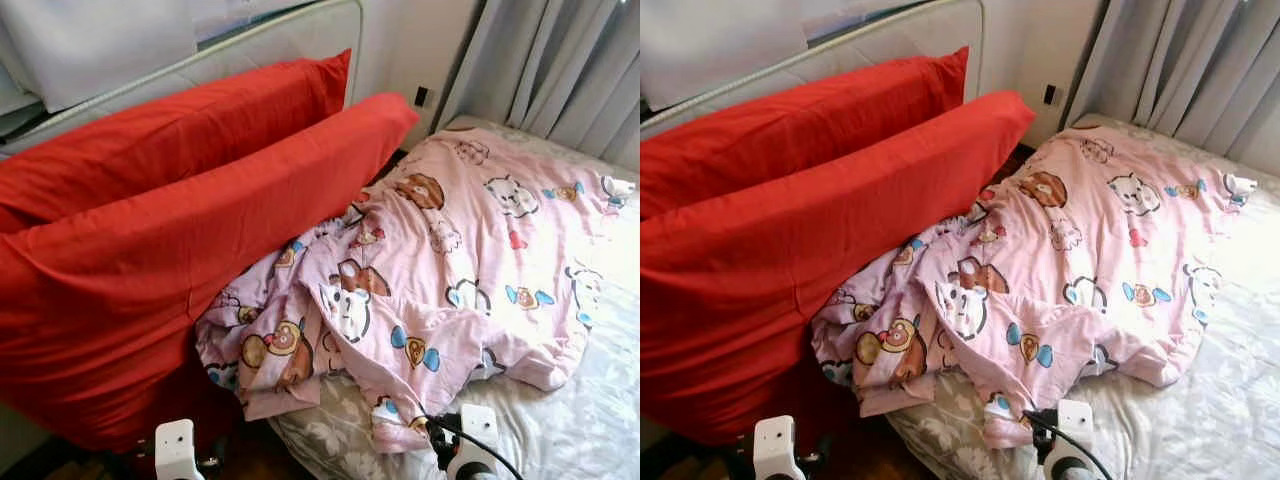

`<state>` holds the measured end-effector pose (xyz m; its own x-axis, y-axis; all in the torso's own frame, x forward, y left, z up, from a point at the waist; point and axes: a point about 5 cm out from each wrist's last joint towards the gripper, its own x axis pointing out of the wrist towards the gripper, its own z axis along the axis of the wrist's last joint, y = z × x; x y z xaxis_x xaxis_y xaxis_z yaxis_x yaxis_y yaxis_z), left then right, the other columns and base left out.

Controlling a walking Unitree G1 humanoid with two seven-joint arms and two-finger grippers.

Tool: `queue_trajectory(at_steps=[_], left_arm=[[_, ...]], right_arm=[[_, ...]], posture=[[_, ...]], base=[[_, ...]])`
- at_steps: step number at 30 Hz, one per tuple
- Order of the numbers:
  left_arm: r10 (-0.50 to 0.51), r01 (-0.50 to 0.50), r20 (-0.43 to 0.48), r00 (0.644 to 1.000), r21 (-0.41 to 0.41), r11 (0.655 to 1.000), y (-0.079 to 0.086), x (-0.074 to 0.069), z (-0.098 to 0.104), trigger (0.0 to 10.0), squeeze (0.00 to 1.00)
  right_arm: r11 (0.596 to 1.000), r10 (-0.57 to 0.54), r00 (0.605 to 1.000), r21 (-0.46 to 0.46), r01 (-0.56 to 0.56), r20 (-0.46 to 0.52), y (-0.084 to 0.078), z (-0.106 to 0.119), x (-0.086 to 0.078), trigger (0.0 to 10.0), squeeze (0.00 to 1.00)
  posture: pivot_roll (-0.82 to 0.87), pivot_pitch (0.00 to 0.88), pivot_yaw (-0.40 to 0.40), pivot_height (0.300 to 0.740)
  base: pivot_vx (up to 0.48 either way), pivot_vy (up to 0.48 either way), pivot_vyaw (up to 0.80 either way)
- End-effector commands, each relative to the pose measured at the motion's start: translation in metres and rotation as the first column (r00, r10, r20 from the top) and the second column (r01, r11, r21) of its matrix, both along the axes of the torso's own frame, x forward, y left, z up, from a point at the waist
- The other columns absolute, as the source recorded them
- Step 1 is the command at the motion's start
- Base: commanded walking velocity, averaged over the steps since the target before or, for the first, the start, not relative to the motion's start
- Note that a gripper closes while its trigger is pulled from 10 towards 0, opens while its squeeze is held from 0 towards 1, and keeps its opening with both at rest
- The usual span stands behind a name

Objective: Clean up the room

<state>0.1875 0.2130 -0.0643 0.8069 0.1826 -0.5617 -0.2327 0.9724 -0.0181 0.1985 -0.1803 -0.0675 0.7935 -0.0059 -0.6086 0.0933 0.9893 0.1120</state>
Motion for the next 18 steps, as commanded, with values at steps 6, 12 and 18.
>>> queue_trajectory(at_steps=[6, 12, 18], left_arm=[[0.008, -0.008, 0.005, 1.000, -0.019, 1.000, 0.000, -0.010, -0.003, 10.0, 0.00], [0.011, -0.011, 0.011, 1.000, -0.023, 1.000, 0.000, -0.011, -0.004, 10.0, 0.00], [0.012, -0.012, 0.014, 1.000, -0.018, 1.000, 0.001, -0.012, -0.004, 10.0, 0.00]], right_arm=[[1.000, -0.022, 0.987, -0.006, 0.024, 0.157, 0.000, 0.029, 0.043, 10.0, 0.00], [1.000, -0.005, 0.988, -0.006, 0.006, 0.155, 0.001, 0.030, 0.045, 10.0, 0.00], [1.000, 0.004, 0.986, 0.000, -0.004, 0.165, 0.005, 0.030, 0.045, 10.0, 0.00]], posture=[[-0.02, 0.107, -0.054, 0.740], [-0.02, 0.096, -0.053, 0.710], [-0.02, 0.090, -0.054, 0.705]], base=[[0.000, 0.000, 0.00], [0.000, 0.000, 0.00], [0.000, 0.000, 0.00]])
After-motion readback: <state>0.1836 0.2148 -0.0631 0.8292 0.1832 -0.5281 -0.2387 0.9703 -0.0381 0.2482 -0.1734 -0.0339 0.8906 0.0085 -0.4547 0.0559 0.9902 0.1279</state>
